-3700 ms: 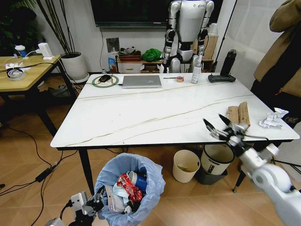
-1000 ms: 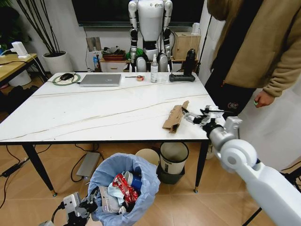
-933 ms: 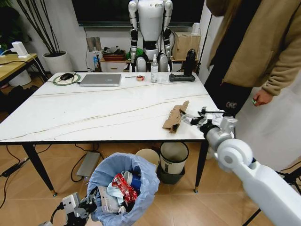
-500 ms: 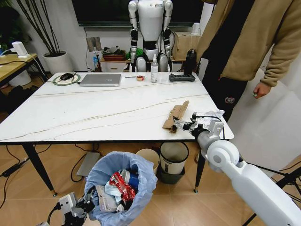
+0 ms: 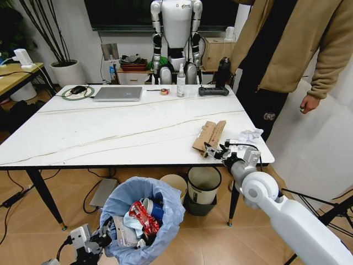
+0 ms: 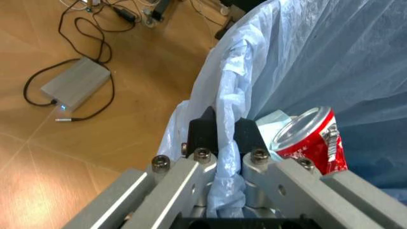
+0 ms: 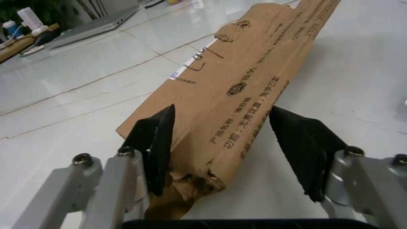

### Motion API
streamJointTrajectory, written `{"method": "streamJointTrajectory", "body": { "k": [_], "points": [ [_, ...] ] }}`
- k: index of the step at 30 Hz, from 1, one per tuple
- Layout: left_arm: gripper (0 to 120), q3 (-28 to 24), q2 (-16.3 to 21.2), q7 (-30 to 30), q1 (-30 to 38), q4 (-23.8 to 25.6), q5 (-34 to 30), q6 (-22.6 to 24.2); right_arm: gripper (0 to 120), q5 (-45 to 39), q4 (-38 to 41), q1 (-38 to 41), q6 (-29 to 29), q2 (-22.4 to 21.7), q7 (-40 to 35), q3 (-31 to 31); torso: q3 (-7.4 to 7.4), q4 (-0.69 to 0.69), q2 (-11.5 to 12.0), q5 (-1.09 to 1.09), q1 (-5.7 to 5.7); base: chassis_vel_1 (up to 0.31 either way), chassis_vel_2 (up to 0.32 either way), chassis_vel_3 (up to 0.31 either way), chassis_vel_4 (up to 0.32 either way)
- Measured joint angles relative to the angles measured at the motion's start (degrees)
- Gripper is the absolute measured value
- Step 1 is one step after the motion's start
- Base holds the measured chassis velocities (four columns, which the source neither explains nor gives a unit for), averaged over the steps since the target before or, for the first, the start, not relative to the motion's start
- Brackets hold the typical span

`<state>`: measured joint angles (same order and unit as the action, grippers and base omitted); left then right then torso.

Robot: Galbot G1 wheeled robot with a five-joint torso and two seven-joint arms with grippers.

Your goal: Pick up the trash bin and place the trash from the table into it.

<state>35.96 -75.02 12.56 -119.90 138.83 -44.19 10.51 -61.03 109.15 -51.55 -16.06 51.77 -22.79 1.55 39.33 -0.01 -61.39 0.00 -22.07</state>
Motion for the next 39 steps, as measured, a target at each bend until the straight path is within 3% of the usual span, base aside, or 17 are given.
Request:
{"method": "streamJointTrajectory", "body": {
  "k": [16, 27, 33, 39],
  "points": [
    [0, -0.1, 1.3, 0.2, 0.7, 0.0, -0.9, 0.1, 2, 0.2, 1.2, -0.5, 1.9, -0.5, 2.2, -0.8, 0.0, 0.0, 0.0, 0.0, 0.0, 0.0, 0.0, 0.0, 0.0],
    [0, -1.0, 1.3, 0.3, 1.1, -0.1, -1.0, 0.1, 2, 0.3, 3.3, -1.9, 6.2, -1.7, 7.8, 1.2, 0.0, 0.01, 0.0, 0.01, 0.0, 0.0, 0.0, 0.0, 0.0],
    [0, -1.1, 1.8, 0.3, 1.1, -0.1, -1.4, 0.2, 2, -2.3, 10.3, -3.1, 10.4, -6.5, 14.2, 4.6, 0.0, 0.0, 0.0, -0.01, 0.0, 0.0, 0.0, 0.0, 0.0],
    [0, -0.8, 1.7, 1.1, 1.4, 0.2, -2.3, 0.4, 2, -3.5, 16.5, -5.4, 12.6, -8.7, 17.4, 3.8, 0.0, 0.0, 0.0, 0.0, 0.0, 0.0, 0.0, 0.0, 0.0]
  ]
}}
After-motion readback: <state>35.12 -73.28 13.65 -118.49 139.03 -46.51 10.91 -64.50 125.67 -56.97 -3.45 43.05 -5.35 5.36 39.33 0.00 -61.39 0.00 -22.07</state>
